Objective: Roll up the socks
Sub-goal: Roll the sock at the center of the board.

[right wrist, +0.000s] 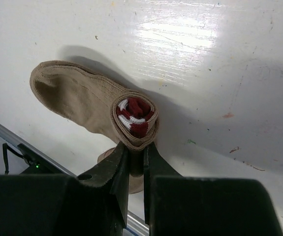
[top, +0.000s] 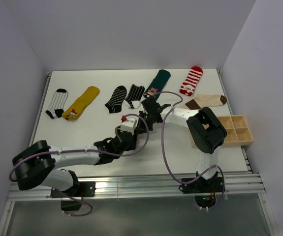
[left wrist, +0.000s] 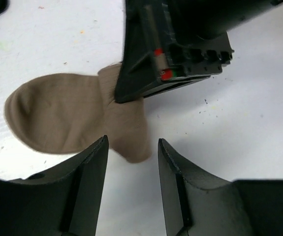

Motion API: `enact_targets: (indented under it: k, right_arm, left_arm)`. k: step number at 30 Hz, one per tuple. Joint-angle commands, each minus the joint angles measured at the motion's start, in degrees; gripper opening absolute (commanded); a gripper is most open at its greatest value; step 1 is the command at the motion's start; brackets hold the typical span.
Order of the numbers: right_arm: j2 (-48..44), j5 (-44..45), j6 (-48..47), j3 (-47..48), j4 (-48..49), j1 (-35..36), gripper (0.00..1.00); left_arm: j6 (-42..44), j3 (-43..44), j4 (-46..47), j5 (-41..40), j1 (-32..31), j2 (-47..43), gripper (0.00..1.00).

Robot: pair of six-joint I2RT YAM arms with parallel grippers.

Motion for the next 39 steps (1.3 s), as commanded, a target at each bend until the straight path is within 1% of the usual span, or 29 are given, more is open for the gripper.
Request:
enact_targets:
  k: [1, 4, 7, 15, 19, 23, 27, 29, 31, 32, 33, 36, 37, 39]
  right_arm:
    - [1.8, 1.9, -1.3, 1.5, -5.6, 0.1, 0.00]
    - [1.9, 1.8, -1.3, 2.0, -5.8, 0.1, 0.00]
    - [2.0, 1.5, -1.4, 2.2, -5.9, 0.0, 0.00]
    - [2.5, 0.5, -1.1, 1.9, -5.1, 0.2, 0.00]
    - [2.6, -0.1, -1.2, 1.8, -4.9, 0.2, 0.00]
    - [2.6, -0.8, -1.1, 1.4, -4.4, 0.2, 0.00]
    - [2.9, -1.5, -1.1, 1.2, -3.9, 0.2, 0.00]
    - [2.8, -1.8, -1.1, 1.0, -3.7, 0.2, 0.00]
    - [2.7, -1.9, -1.1, 0.8, -3.6, 0.2, 0.00]
    - [2.6, -2.0, -1.0, 0.4, -3.0, 0.2, 0.00]
    - [2.3, -2.2, -1.0, 0.1, -2.7, 0.2, 0.00]
    - [2.2, -3.2, -0.5, -0.8, -0.9, 0.2, 0.00]
    - [2.3, -3.2, -0.5, -0.7, -1.2, 0.2, 0.00]
    - [2.7, -3.0, -0.5, -0.5, -1.4, 0.2, 0.00]
  left_arm:
    - [4.9, 3.8, 3.8, -6.7, -2.8, 5.9, 0.49]
    - [5.7, 4.4, 6.0, -8.0, -3.9, 8.9, 0.49]
    - [5.9, 5.1, 6.2, -9.7, -3.9, 11.2, 0.49]
    - [5.9, 6.1, 6.7, -11.3, -4.0, 15.9, 0.48]
    - [4.8, 7.1, 5.2, -11.2, -3.7, 18.7, 0.50]
    - [2.0, 8.0, 3.5, -10.4, -3.0, 20.7, 0.56]
    - [0.5, 8.6, 2.3, -9.3, -2.1, 22.3, 0.57]
    - [-0.3, 9.2, 1.3, -9.0, -1.8, 23.5, 0.55]
    - [-0.9, 9.2, 0.9, -8.0, -1.3, 24.2, 0.46]
    - [-1.4, 9.1, 0.5, -7.5, -1.1, 24.2, 0.36]
    - [-1.7, 8.9, 0.5, -6.8, -0.9, 23.8, 0.30]
    - [-2.6, 8.1, 0.1, -5.9, -0.3, 22.1, 0.17]
    - [-2.9, 8.0, -0.3, -6.0, -0.2, 21.5, 0.17]
    - [-3.7, 8.1, -2.4, -6.7, -0.1, 20.2, 0.27]
